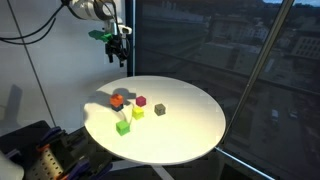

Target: Put the orange block on top of the blue block

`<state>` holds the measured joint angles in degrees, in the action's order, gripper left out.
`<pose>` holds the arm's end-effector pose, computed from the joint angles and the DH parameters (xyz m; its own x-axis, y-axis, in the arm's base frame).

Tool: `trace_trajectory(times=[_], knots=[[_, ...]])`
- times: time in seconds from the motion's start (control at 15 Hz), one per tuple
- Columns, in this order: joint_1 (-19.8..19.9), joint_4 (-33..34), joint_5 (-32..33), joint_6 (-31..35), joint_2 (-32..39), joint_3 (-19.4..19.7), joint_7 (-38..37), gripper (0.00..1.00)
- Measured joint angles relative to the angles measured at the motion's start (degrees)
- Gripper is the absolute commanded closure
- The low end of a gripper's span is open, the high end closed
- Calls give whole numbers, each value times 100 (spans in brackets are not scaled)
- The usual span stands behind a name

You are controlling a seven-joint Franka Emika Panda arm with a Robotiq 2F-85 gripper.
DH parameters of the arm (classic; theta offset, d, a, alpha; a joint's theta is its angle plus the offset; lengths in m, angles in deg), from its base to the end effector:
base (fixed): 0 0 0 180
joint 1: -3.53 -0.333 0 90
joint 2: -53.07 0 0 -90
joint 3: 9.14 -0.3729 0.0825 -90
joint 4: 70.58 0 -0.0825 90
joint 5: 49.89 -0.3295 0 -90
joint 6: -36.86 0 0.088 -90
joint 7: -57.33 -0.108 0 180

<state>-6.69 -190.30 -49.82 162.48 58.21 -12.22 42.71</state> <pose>0.5087 0.1194 0.4696 0.9997 -0.0226 0.0120 -0.0225 -0.9997 -0.0071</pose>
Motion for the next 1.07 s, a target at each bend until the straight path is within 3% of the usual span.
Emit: trace_trajectory(times=[1.07], knots=[[153, -1325, -401, 1, -1406, -113, -8, 0]])
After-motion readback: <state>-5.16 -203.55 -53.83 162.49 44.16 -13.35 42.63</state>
